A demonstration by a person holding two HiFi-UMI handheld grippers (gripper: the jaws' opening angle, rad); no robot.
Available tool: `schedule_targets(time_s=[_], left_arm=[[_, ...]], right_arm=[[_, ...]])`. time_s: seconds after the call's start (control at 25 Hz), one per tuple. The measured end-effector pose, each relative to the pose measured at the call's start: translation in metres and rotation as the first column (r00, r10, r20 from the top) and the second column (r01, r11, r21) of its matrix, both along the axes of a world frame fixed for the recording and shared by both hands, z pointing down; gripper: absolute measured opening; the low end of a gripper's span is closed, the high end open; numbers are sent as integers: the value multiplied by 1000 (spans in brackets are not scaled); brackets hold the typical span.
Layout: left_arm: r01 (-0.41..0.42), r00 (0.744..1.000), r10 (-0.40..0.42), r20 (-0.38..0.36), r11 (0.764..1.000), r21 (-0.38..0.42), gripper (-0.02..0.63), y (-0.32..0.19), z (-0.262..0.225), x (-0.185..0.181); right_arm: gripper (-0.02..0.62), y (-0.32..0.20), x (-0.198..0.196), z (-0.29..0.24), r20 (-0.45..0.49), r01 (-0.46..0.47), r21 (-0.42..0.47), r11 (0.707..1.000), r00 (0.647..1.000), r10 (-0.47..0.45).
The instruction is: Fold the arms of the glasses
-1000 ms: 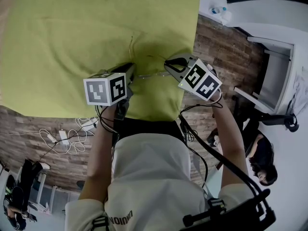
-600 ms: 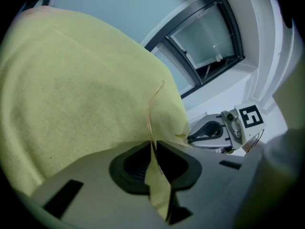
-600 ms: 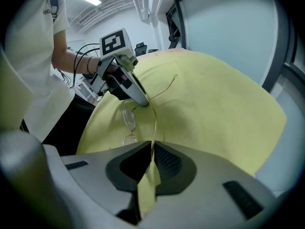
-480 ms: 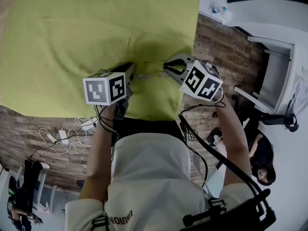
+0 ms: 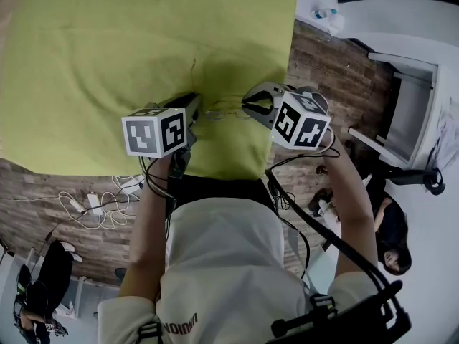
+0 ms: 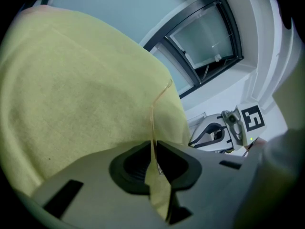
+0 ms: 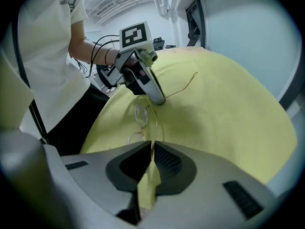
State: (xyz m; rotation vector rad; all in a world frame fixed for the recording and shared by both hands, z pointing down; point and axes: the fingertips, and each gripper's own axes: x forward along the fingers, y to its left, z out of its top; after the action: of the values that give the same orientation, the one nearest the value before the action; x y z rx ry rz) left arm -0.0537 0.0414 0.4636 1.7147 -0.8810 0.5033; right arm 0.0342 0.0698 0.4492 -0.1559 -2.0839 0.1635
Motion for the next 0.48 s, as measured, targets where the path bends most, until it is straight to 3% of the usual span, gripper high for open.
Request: schedule_targets(time_s=[0.48], left_arm=[[-20, 1000, 20, 5, 1000, 2, 52, -3, 1, 0]], right_arm=[[37, 7, -2, 3, -33, 106, -53, 993, 994, -108]])
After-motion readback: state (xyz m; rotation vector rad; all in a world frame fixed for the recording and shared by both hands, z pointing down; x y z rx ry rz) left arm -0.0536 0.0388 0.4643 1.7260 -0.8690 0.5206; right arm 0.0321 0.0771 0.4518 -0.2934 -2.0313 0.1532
